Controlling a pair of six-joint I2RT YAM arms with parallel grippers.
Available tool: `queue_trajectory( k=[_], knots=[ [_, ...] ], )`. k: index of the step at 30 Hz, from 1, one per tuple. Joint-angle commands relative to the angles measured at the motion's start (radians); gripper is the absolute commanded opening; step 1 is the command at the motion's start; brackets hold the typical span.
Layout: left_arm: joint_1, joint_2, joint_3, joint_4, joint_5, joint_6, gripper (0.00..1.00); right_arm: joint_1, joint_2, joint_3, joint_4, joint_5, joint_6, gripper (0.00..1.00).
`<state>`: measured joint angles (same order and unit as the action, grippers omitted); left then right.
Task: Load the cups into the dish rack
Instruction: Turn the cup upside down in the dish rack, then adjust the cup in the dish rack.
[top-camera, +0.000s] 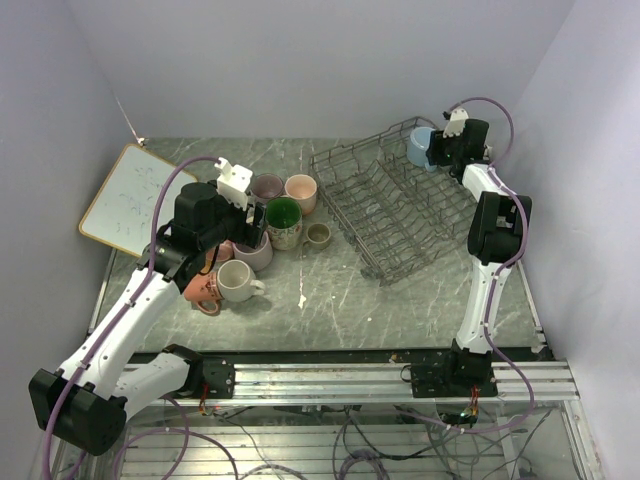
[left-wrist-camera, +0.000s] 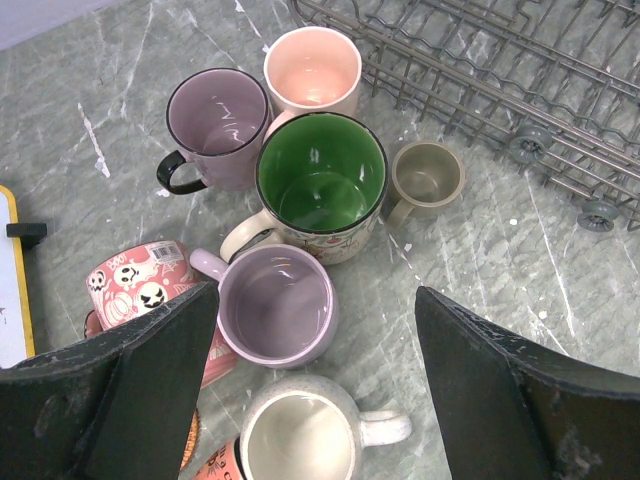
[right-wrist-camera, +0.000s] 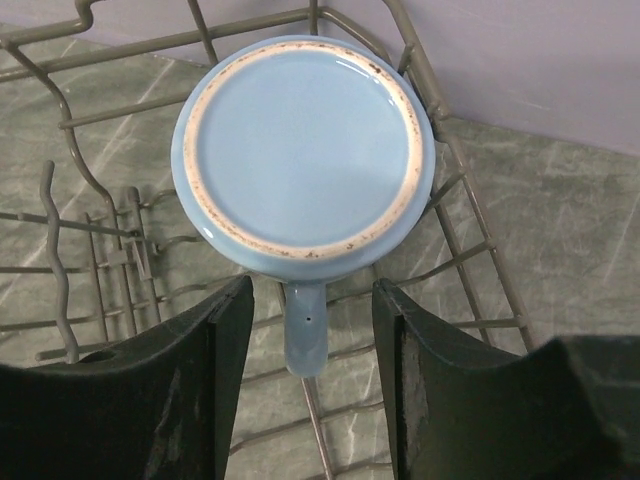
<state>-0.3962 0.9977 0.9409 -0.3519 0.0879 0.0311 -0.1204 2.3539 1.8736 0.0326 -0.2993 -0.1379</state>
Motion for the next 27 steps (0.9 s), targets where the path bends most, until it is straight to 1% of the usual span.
queue_trajectory(
  k=[1, 4, 9, 20, 27],
  knots=[
    [0.006, 0.000, 0.005, -0.010, -0.017, 0.013, 0.90, 0.003, -0.059, -0.019, -0.014, -0.034, -0.073, 0.52],
    [0.007, -0.001, 0.006, -0.010, -0.020, 0.014, 0.90, 0.002, -0.061, -0.005, -0.043, -0.054, -0.097, 0.52],
    [0.007, -0.005, 0.004, -0.010, -0.018, 0.013, 0.90, 0.002, -0.040, 0.034, -0.093, -0.014, -0.108, 0.51],
    [0.007, -0.004, 0.007, -0.013, -0.014, 0.014, 0.90, 0.002, -0.028, 0.054, -0.127, 0.081, -0.133, 0.37],
    [0.006, -0.010, 0.004, -0.010, -0.013, 0.012, 0.90, 0.002, -0.016, 0.087, -0.128, 0.193, -0.128, 0.30]
  ],
)
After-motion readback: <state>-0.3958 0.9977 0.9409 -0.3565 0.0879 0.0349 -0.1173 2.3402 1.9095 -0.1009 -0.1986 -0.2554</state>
